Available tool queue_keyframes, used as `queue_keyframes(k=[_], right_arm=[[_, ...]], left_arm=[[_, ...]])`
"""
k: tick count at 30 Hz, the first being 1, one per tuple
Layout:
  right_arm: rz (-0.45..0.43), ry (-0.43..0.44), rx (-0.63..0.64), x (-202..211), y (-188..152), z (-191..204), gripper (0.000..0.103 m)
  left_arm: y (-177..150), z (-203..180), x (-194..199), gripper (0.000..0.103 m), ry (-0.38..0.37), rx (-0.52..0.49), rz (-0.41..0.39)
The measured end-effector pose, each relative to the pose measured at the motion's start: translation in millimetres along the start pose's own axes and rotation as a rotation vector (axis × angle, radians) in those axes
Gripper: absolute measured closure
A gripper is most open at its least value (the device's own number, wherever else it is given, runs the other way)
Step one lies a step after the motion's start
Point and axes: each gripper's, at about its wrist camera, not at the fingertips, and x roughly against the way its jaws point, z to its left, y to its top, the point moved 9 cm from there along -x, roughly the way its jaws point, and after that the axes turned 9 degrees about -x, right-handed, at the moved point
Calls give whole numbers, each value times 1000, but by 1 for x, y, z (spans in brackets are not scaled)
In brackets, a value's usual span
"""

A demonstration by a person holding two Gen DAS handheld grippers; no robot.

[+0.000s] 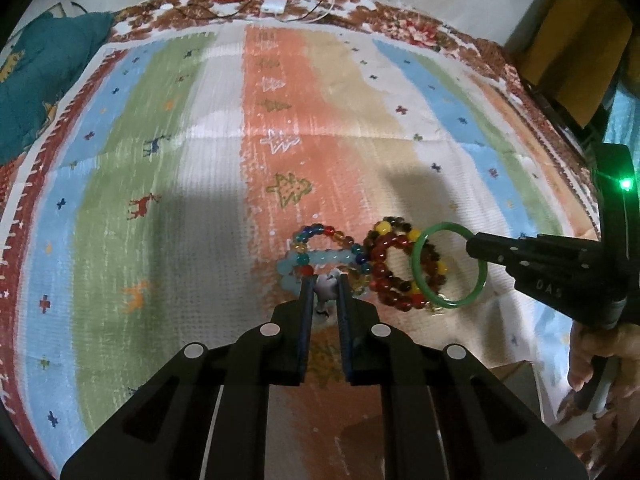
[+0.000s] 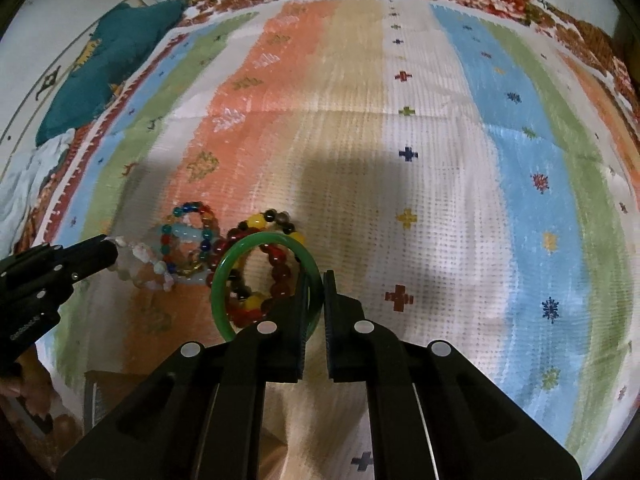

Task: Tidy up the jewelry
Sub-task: 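Grasp the green jade bangle with the right tool while the left grasps the white bead bracelet, then carry both bracelets over the silver tin and open both tools to drop them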

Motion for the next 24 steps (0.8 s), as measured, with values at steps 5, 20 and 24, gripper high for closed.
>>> queue_keyframes(k=[5, 20, 24], right_arm=[[-22, 15, 4, 14, -2, 4, 95], [-71, 23, 24, 39, -12, 10, 95], [-80, 35, 23, 47, -15, 13, 95]], left_arm=[[4, -5, 13, 93, -10, 1, -30], [5, -21, 40, 96, -35, -15, -81], [3, -26, 47, 96, -46, -17, -93]])
